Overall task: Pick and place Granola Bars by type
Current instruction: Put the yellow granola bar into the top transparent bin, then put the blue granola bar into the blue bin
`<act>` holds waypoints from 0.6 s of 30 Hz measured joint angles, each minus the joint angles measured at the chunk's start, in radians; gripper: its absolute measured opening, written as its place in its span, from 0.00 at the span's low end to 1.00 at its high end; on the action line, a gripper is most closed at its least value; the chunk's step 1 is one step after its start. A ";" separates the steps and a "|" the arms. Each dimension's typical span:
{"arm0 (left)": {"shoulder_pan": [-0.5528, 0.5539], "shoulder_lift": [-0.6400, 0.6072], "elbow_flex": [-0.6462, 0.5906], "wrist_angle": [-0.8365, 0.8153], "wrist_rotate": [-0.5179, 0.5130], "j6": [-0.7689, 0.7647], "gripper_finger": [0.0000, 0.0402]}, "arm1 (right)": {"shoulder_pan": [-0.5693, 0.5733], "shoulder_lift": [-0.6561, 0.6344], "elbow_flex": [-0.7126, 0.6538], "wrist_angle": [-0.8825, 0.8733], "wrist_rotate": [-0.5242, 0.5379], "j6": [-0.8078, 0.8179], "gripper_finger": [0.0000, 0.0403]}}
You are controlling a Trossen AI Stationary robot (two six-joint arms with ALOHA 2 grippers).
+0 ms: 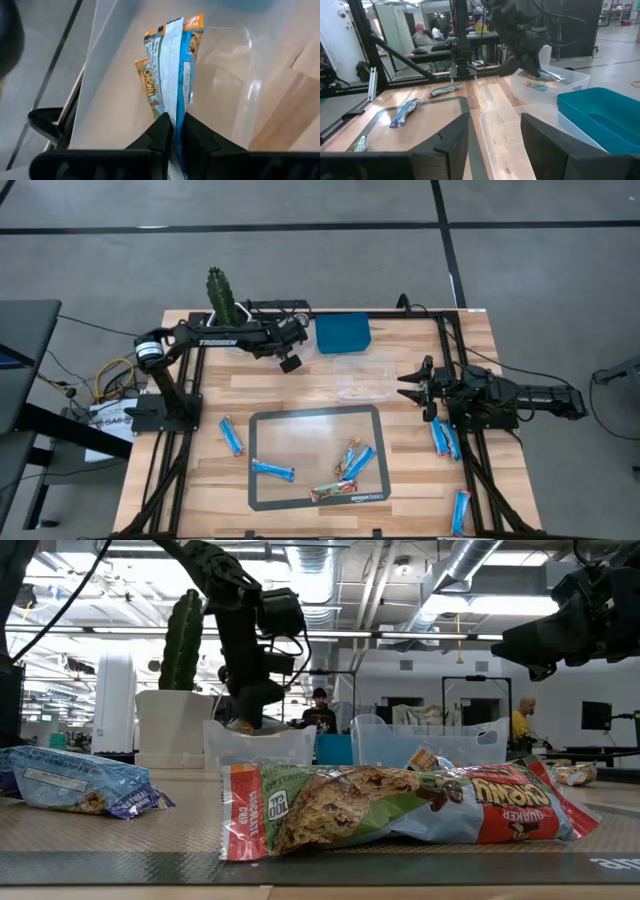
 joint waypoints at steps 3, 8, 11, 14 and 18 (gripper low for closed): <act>0.002 0.004 0.000 0.002 0.002 0.002 0.08 | 0.000 0.000 0.000 0.000 0.000 0.000 0.42; 0.004 0.005 0.000 0.000 0.045 0.025 0.17 | 0.000 0.000 0.000 0.000 0.000 0.000 0.42; 0.004 0.005 0.000 0.001 0.047 0.036 0.25 | 0.000 0.000 0.000 0.000 0.000 0.000 0.42; 0.004 0.005 0.000 0.001 0.033 0.036 0.32 | 0.000 0.000 0.000 0.000 0.000 0.000 0.42; 0.002 0.005 0.000 0.001 0.007 0.036 0.37 | 0.000 0.000 0.000 0.000 0.000 0.000 0.42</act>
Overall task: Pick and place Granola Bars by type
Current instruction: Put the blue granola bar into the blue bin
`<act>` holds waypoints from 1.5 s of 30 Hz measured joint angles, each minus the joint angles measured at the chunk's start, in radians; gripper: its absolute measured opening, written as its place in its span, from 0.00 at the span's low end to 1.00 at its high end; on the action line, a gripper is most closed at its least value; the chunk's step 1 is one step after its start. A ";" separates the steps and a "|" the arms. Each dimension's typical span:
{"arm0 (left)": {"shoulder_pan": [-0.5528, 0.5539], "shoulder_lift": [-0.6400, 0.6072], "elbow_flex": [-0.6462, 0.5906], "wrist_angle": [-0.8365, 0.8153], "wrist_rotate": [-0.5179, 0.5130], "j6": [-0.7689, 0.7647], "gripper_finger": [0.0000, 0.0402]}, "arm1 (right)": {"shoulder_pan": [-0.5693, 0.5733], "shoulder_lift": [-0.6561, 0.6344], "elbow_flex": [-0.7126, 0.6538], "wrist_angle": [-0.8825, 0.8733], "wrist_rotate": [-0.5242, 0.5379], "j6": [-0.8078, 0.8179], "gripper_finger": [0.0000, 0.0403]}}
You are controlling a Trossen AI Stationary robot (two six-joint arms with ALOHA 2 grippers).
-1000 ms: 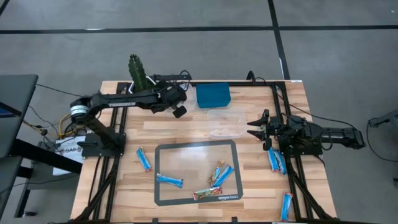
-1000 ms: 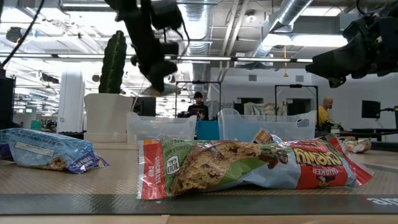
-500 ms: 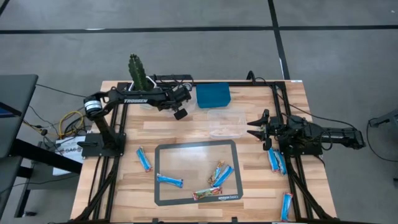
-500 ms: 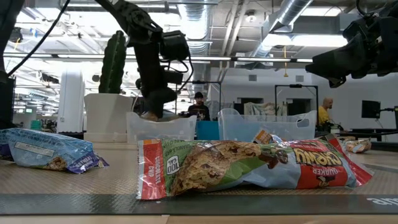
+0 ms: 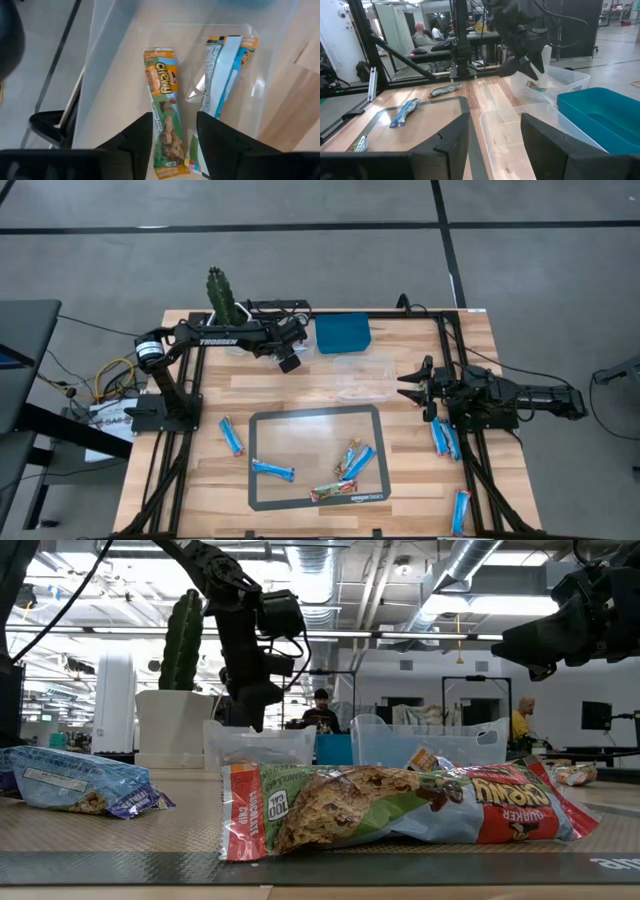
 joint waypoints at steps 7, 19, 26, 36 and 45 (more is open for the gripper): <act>-0.019 -0.014 0.000 -0.008 -0.009 0.000 0.36 | 0.000 0.000 0.000 0.000 0.000 0.000 0.42; -0.230 -0.261 0.000 -0.212 0.000 -0.082 0.33 | 0.000 0.000 0.000 0.000 0.000 0.000 0.42; -0.482 -0.348 0.000 -0.322 0.166 -0.163 0.33 | 0.000 0.000 0.000 0.000 0.000 0.000 0.42; -0.827 -0.336 0.000 -0.331 0.310 -0.261 0.33 | 0.000 0.000 0.000 0.000 0.000 0.000 0.42; -1.004 -0.302 -0.006 -0.301 0.333 -0.396 0.34 | 0.000 0.000 0.000 0.000 0.000 0.000 0.42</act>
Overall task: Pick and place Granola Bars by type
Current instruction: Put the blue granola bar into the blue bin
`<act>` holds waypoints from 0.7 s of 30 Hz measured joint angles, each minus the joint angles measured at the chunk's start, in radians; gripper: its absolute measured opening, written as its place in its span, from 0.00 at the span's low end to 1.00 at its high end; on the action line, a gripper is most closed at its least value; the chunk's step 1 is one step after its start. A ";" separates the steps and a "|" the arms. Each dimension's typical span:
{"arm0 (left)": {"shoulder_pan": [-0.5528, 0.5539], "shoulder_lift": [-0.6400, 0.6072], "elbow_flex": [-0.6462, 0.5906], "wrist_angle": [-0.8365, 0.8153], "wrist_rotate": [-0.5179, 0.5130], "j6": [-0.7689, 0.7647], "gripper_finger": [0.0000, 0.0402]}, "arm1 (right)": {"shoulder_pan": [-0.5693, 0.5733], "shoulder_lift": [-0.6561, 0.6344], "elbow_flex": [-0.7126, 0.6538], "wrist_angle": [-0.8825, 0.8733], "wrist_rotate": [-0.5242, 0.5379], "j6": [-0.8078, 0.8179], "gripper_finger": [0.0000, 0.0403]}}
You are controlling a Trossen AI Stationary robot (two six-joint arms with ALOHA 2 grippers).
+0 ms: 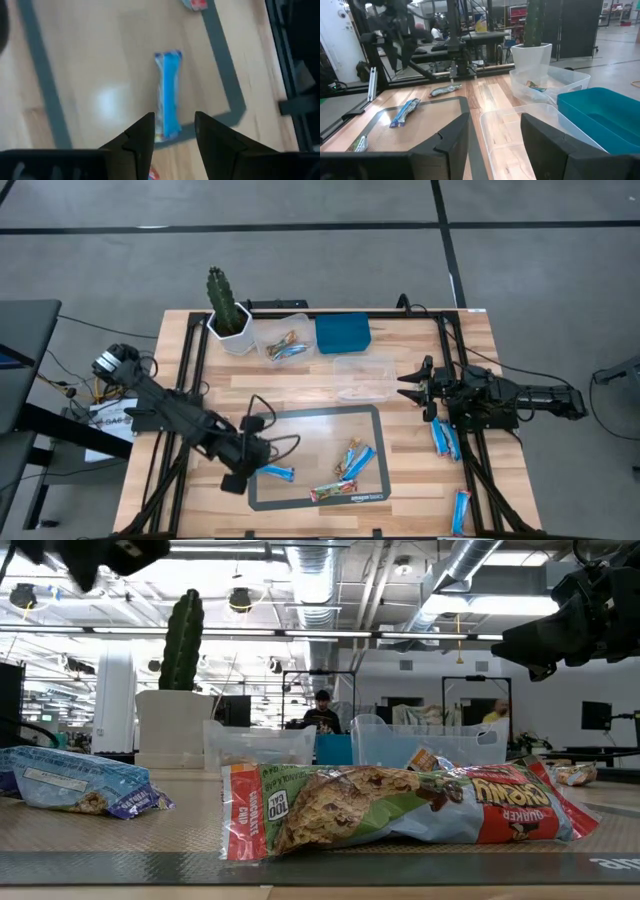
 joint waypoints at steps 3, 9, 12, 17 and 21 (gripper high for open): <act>-0.018 0.007 0.002 0.029 0.023 -0.020 0.35 | 0.000 0.000 0.000 0.001 0.000 0.000 0.42; -0.016 0.041 0.001 0.038 0.008 -0.020 0.40 | 0.000 0.000 0.000 0.000 0.000 0.000 0.42; -0.004 0.081 0.001 0.047 -0.002 -0.013 0.44 | 0.000 0.000 0.000 0.003 0.000 0.000 0.42; 0.002 0.152 0.001 0.087 -0.005 0.004 0.53 | 0.000 0.001 0.000 0.001 0.000 0.000 0.42; 0.012 0.210 0.001 0.119 -0.005 0.008 0.60 | 0.000 0.004 0.000 0.000 0.000 0.000 0.42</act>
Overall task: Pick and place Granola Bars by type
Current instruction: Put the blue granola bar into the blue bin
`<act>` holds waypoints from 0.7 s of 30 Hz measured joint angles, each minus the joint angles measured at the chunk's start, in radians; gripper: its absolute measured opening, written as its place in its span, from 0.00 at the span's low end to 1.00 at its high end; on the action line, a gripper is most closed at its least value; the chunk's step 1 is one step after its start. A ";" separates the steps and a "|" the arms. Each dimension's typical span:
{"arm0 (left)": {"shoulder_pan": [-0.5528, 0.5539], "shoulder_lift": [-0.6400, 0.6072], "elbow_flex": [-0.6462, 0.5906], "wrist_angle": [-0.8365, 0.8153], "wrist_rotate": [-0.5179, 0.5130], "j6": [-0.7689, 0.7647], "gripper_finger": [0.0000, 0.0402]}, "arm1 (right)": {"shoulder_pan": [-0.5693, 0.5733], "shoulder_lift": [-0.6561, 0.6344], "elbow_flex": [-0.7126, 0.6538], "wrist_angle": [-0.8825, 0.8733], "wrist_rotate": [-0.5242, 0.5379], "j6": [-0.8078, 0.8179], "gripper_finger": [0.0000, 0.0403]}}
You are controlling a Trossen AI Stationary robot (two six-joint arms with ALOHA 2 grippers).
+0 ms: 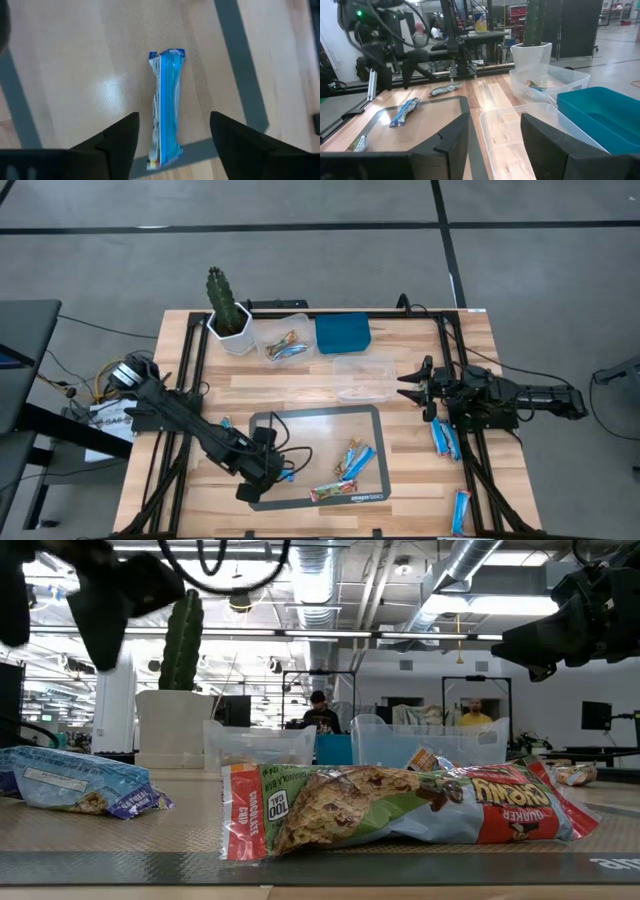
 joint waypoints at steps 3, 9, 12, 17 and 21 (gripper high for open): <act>0.006 0.051 0.000 0.015 0.006 0.021 0.63 | 0.000 0.000 0.000 0.000 0.000 0.000 0.42; 0.015 0.134 0.000 0.044 0.026 0.054 0.63 | 0.000 0.000 0.000 0.000 0.000 0.000 0.42; 0.028 0.165 0.000 0.042 0.025 0.054 0.62 | 0.000 0.000 0.000 0.000 0.000 0.000 0.42; 0.033 0.206 0.000 0.044 0.023 0.054 0.59 | 0.000 0.000 0.000 0.000 0.000 0.000 0.42; 0.033 0.231 0.000 0.061 0.027 0.054 0.56 | 0.000 0.000 0.000 -0.001 0.000 0.000 0.42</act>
